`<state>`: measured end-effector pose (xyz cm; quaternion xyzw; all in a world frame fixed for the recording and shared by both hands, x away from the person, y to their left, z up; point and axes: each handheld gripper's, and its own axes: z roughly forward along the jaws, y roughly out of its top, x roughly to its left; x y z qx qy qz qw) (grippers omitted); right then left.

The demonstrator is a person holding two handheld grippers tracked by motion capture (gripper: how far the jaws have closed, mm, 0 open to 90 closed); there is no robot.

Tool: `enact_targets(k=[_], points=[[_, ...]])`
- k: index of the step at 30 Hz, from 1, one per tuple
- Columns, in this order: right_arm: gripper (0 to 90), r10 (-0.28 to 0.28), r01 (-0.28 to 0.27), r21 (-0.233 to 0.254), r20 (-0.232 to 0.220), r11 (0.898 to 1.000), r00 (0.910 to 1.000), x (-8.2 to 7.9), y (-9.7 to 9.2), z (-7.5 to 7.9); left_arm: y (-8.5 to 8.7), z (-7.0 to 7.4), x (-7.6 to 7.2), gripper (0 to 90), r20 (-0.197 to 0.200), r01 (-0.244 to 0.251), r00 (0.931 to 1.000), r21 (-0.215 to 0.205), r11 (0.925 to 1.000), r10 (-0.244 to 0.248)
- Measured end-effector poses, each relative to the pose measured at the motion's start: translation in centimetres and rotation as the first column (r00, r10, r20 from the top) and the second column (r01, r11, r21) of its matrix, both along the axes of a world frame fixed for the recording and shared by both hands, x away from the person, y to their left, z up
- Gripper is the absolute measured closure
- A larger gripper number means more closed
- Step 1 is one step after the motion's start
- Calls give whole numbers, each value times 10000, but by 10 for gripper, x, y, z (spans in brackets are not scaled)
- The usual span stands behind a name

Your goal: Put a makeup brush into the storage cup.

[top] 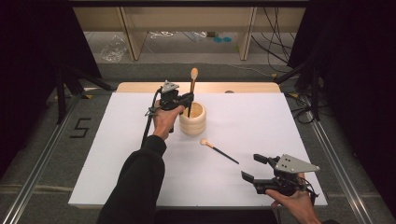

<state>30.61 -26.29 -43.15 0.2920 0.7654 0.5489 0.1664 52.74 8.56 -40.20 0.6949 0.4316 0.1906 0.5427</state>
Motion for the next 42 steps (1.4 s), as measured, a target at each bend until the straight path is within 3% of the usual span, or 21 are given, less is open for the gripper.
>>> enact_targets(k=[14, 22, 26, 33, 42], points=[[233, 55, -55, -5, 118, 10000, 9999, 0, 0, 0, -2, -21, -4, 783, -202, 9, 9998, 4, 10000, -9], [233, 75, -75, 30, 95, 10000, 9999, 0, 1, -1, 1, -24, -5, 771, -303, 84, 9995, 180, 9998, -79], [233, 70, -70, 37, 12, 10000, 10000, 0, 1, 0, 2, -23, -6, 674, -399, 2, 9992, 193, 9998, 6], [232, 59, -59, -11, -26, 10000, 10000, 0, 0, 0, 6, -17, -9, 617, -294, 7, 9996, 167, 9999, -2], [232, 20, -20, -1, -72, 10000, 10000, 0, 0, 0, 13, -8, -16, 468, -385, -64, 9992, 471, 9989, 82]])
